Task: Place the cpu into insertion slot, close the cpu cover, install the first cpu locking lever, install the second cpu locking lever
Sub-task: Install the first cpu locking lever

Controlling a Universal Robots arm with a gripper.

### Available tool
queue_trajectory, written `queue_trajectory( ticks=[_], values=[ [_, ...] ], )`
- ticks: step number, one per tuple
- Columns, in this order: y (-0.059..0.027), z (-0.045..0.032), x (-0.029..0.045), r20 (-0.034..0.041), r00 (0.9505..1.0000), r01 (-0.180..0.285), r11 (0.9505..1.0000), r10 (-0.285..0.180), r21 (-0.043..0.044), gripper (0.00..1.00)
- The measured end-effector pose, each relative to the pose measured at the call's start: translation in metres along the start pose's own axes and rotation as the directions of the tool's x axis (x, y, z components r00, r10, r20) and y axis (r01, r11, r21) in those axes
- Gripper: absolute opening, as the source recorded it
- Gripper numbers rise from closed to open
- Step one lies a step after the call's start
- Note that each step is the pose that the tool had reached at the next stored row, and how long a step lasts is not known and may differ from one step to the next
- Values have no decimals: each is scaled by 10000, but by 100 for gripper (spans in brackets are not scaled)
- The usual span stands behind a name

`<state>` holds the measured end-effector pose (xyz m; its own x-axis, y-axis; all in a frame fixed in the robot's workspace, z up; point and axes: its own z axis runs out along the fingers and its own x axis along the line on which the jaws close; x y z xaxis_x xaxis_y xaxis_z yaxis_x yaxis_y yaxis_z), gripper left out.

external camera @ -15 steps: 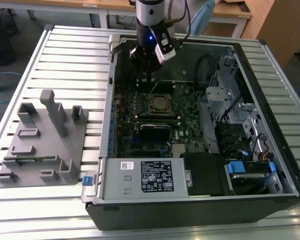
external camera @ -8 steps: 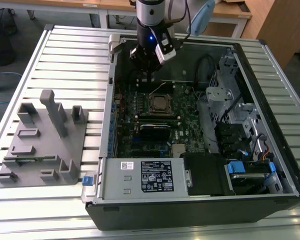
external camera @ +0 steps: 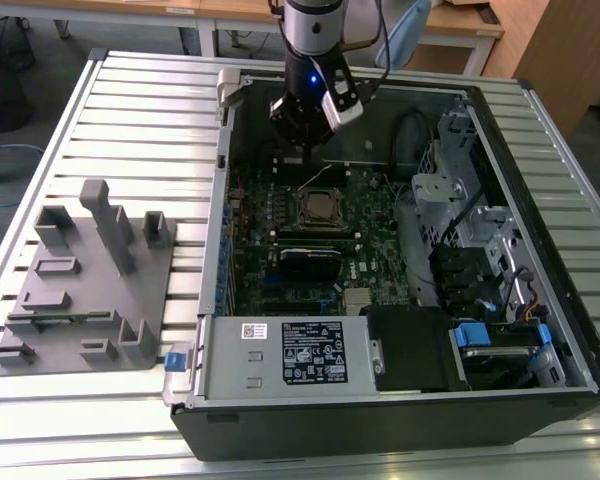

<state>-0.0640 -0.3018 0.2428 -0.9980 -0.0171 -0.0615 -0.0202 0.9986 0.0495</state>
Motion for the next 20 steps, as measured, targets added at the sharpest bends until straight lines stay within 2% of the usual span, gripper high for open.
queue_trajectory(
  ticks=[3,6,8,11,12,14,15,20],
  values=[
    [-2,19,-46,1,10000,0,10000,0,-2,11],
    [-4,65,-60,1,10000,-1,10000,1,-6,11],
    [-6,91,-63,2,10000,-4,10000,4,-41,11],
    [-7,108,-64,12,10000,-14,9998,14,-211,11],
    [-7,109,-64,16,10000,-18,9996,19,-288,11],
    [-7,111,-64,29,10000,-31,9987,32,-512,11],
    [-6,111,-64,30,10000,-34,9984,36,-558,11],
    [-12,118,-86,25,10000,-35,9984,36,-560,11]
  ],
)
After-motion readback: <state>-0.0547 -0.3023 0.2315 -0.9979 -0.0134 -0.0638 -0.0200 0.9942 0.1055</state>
